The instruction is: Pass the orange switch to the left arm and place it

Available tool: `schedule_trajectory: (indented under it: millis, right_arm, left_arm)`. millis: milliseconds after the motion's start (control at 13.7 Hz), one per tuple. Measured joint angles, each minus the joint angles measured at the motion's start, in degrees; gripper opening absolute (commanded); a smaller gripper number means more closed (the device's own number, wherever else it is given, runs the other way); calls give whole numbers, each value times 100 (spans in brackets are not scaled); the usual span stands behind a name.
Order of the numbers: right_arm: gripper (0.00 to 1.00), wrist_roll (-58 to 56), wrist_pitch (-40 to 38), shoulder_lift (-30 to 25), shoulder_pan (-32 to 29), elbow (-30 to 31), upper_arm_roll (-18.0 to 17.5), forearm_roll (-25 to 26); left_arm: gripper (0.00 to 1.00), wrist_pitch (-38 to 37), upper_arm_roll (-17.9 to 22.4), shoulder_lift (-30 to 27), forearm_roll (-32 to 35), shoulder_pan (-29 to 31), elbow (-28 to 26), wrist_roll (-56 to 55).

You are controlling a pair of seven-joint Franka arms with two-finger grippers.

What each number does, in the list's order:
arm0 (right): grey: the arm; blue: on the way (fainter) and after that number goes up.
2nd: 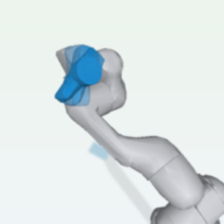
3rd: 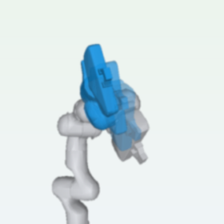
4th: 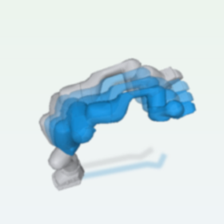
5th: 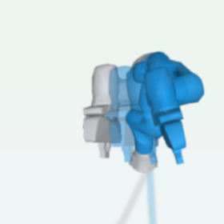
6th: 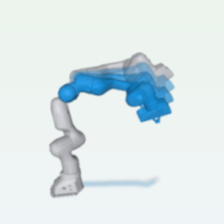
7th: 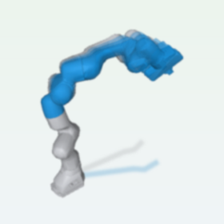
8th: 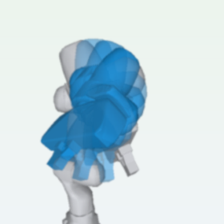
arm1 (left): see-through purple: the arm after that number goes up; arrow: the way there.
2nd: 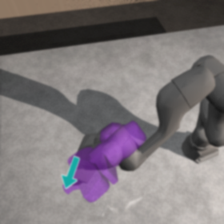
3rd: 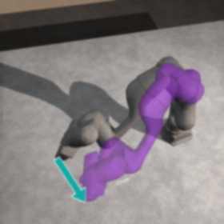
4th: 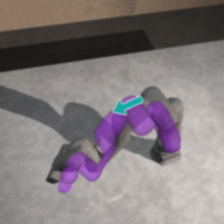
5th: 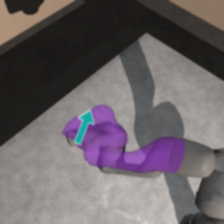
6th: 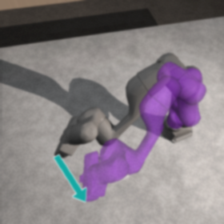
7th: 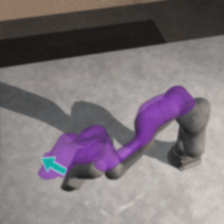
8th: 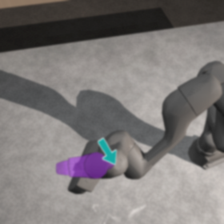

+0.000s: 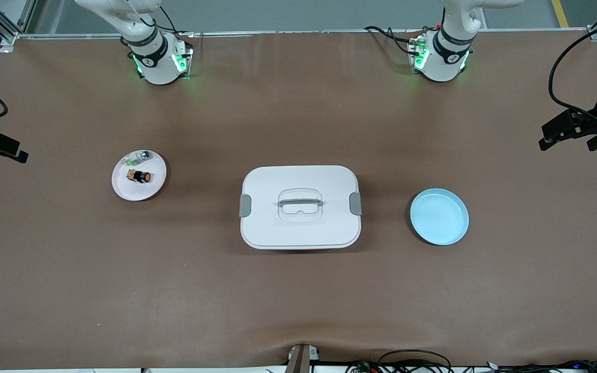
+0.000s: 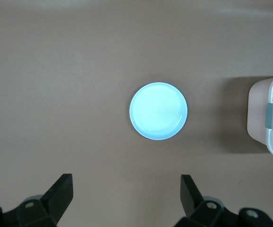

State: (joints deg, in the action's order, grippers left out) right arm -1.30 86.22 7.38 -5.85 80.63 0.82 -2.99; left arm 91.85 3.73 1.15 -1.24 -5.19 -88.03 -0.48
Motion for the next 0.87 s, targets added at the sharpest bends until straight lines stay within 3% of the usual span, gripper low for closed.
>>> schedule_trajectory:
  millis: [874]
  right_arm:
    - [100,24,0,0,-10,0,30,-53]
  left_arm:
    - [100,0,-4,0,0,-5,28,0]
